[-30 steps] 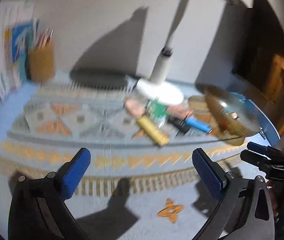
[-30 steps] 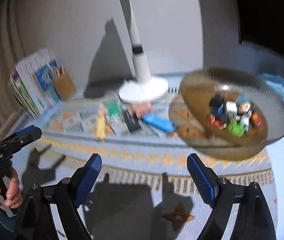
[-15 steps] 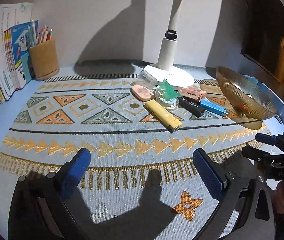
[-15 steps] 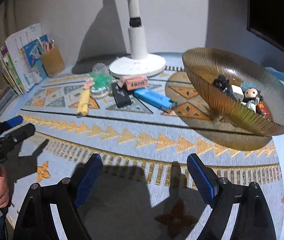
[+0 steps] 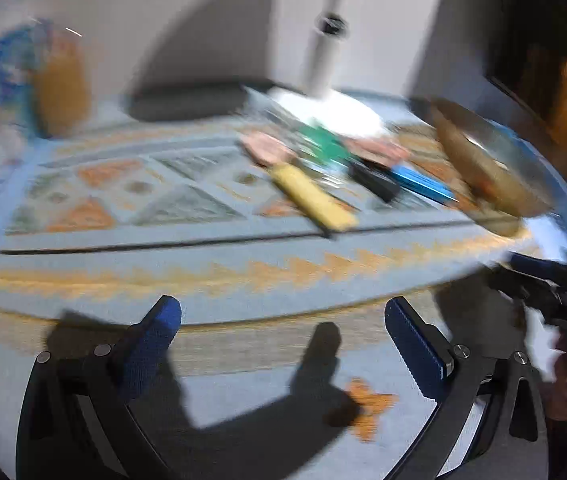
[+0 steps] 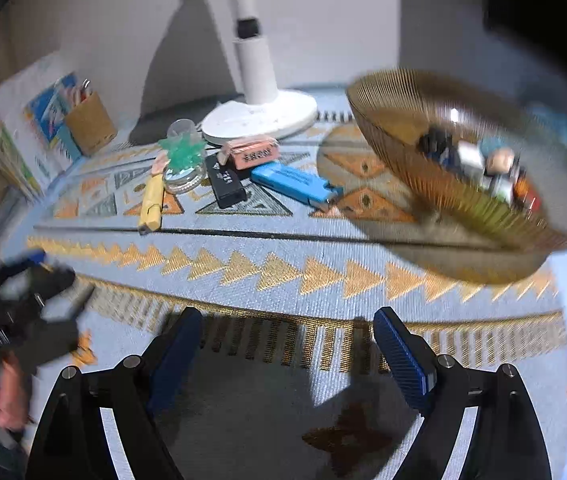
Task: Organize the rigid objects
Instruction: 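Grasp the yellow block with the left tool while the right tool grasps the blue lighter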
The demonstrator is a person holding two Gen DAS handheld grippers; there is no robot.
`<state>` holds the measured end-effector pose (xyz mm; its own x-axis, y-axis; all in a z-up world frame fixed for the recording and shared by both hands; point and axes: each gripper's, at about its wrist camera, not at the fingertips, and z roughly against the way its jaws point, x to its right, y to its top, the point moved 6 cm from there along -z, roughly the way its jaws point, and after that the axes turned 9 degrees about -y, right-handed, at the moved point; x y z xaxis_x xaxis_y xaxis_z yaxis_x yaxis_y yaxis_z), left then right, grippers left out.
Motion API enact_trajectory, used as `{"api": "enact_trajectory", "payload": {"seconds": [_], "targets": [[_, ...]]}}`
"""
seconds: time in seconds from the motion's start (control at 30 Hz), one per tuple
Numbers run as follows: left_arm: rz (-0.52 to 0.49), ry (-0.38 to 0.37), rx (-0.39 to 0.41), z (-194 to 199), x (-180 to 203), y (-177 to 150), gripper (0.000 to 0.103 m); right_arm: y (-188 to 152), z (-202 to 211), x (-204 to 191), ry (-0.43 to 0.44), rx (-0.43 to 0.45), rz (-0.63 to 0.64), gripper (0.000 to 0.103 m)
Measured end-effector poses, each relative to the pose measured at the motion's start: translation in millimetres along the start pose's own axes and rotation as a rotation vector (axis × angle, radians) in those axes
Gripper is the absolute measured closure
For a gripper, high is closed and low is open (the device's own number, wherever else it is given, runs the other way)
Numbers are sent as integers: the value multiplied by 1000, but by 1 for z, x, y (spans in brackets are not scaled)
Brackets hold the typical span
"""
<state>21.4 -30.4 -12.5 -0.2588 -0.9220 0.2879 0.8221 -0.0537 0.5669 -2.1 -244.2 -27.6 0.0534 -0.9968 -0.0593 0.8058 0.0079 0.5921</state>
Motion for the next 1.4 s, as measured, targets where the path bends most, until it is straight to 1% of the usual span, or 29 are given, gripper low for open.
{"api": "enact_trajectory", "payload": {"seconds": [0.03, 0.07, 0.1, 0.17, 0.2, 0.27, 0.3, 0.33, 0.43, 0.47, 0.53, 0.6, 0.63, 0.67, 0.7, 0.77, 0.87, 0.93, 1.07, 1.1, 1.17, 1.23, 1.27, 1.3, 1.33, 1.37, 1.4], "targets": [[0, -33, -8, -3, 4, 7, 1, 4, -2, 5, 57, -19, -73, 17], [4, -47, -3, -5, 6, 13, 1, 7, -4, 7, 69, -28, -99, 17], [12, -47, 6, -8, 6, 21, 1, 12, -7, 8, 56, -44, -105, 17], [16, -33, 15, -18, 4, 35, 1, 21, -16, 7, -19, -68, -78, 17], [17, -19, 10, -25, 3, 41, 1, 24, -20, 6, -41, -75, -71, 17], [10, 18, -7, -40, 1, 48, 2, 30, -29, 6, -51, -98, -85, 17], [4, 40, -19, -48, 2, 50, 4, 32, -35, 8, -61, -117, -102, 17], [-1, 51, -26, -55, 2, 51, 6, 36, -36, 8, -83, -105, -102, 17], [0, 58, -48, -68, 3, 50, 12, 44, -43, 8, -129, -117, -85, 17], [-14, 79, -37, -69, 4, 51, 14, 47, -46, 6, -132, -116, -79, 17], [-43, 96, -36, -70, 8, 52, 22, 56, -52, 4, -140, -100, -70, 17], [-58, 108, -29, -67, 6, 52, 37, 61, -57, 5, -158, -84, -68, 17], [-64, 117, -26, -67, 5, 52, 40, 65, -60, 4, -164, -68, -64, 17], [-68, 120, -22, -65, 4, 52, 46, 67, -64, 3, -163, -60, -64, 17], [-70, 124, -19, -63, 3, 51, 52, 70, -65, 2, -156, -43, -73, 17], [-70, 129, -16, -61, -1, 51, 56, 72, -67, -1, -125, -15, -84, 17], [-51, 118, -6, -55, -10, 50, 58, 70, -67, -16, -72, 9, -46, 19], [-35, 139, 1, -51, -19, 48, 58, 66, -64, -30, -29, 5, 4, 19], [23, 68, 20, -44, -30, 51, 58, 42, -44, -58, 133, -25, 120, 22], [33, 57, 24, -43, -31, 51, 58, 37, -40, -59, 139, -23, 133, 22], [41, 49, 28, -44, -32, 52, 58, 33, -33, -54, 56, 13, 155, 22], [39, 50, 28, -44, -31, 51, 58, 39, -29, -40, -57, 62, 153, 22], [35, 53, 27, -44, -30, 51, 58, 42, -30, -35, -80, 67, 146, 23], [33, 53, 27, -44, -29, 51, 58, 47, -33, -29, -113, 62, 139, 27], [30, 55, 26, -45, -29, 51, 58, 52, -39, -25, -134, 51, 148, 37], [30, 55, 26, -45, -29, 50, 58, 56, -43, -24, -138, 38, 161, 44], [30, 55, 26, -45, -29, 50, 58, 60, -50, -23, -140, 22, 171, 46]]}}
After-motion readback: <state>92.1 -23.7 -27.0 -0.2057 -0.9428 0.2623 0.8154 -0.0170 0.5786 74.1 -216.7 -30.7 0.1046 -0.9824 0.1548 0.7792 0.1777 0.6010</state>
